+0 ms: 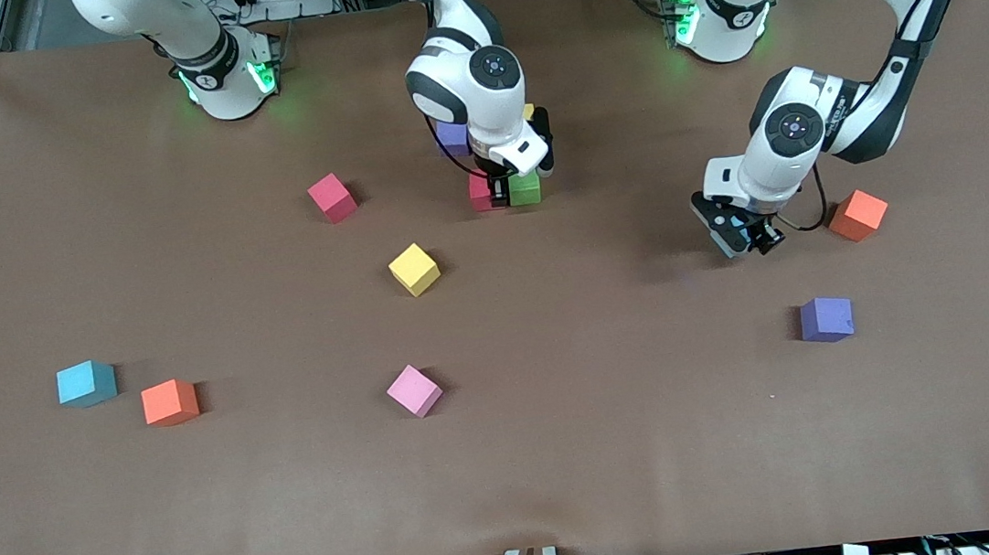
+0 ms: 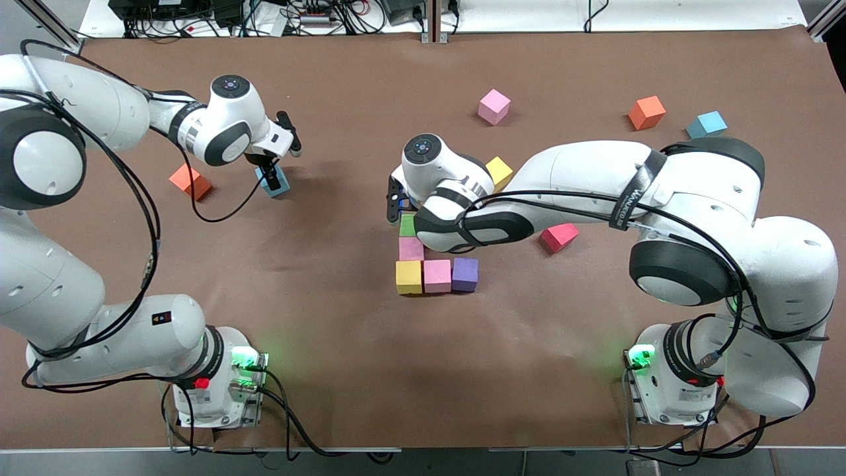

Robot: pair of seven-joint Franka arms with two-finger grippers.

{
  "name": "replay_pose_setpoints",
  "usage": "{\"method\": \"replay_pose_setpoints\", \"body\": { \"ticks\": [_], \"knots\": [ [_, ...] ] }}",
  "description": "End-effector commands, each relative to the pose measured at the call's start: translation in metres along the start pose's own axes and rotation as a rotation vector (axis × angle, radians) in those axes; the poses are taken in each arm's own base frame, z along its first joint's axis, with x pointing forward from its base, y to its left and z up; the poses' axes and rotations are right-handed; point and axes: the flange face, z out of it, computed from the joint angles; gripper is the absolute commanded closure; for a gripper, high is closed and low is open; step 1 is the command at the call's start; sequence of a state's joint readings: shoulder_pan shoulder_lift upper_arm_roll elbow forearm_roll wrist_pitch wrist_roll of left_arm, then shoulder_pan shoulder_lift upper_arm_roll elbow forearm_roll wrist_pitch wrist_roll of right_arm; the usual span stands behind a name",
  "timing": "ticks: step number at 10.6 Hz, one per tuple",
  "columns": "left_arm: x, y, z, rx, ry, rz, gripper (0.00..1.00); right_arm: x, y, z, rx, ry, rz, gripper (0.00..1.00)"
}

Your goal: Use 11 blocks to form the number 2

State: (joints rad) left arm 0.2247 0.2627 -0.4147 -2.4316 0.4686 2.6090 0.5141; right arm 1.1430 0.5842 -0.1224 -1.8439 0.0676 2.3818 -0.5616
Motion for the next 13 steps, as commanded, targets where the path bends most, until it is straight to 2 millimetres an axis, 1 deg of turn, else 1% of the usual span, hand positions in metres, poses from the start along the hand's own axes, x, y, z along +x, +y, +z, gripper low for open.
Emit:
{"method": "replay_pose_setpoints", "body": {
  "ticks": [1, 4, 6, 7, 10, 11, 12, 13],
  "knots": [
    [-0.003, -0.006, -0.007, 0.03, 0.008, 0.026, 0.25, 0.005, -0.001, 0.0, -0.008, 0.005, -0.003, 0.51],
    [-0.003, -0.008, -0.009, 0.032, 0.011, 0.02, 0.31, 0.005, -0.001, 0.001, -0.005, 0.005, 0.001, 0.51],
    [-0.003, -0.008, -0.01, 0.031, 0.013, 0.014, 0.46, 0.007, 0.001, 0.003, -0.016, 0.023, 0.005, 0.51],
    [-0.002, -0.008, -0.011, 0.033, 0.015, 0.013, 0.51, 0.007, 0.001, 0.003, -0.016, 0.023, 0.005, 0.5],
    [0.004, -0.017, -0.022, 0.05, 0.037, -0.004, 0.54, 0.007, 0.001, 0.003, -0.016, 0.023, 0.005, 0.45],
    [0.006, -0.02, -0.026, 0.046, 0.049, -0.026, 0.55, 0.006, 0.0, 0.004, -0.015, 0.02, 0.004, 0.37],
    [0.013, -0.022, -0.032, 0.049, 0.062, -0.032, 0.55, 0.006, 0.0, 0.004, -0.015, 0.021, 0.005, 0.24],
    [0.019, -0.022, -0.037, 0.041, 0.079, -0.048, 0.55, 0.006, 0.0, 0.004, -0.015, 0.02, 0.004, 0.13]
  ]
}}
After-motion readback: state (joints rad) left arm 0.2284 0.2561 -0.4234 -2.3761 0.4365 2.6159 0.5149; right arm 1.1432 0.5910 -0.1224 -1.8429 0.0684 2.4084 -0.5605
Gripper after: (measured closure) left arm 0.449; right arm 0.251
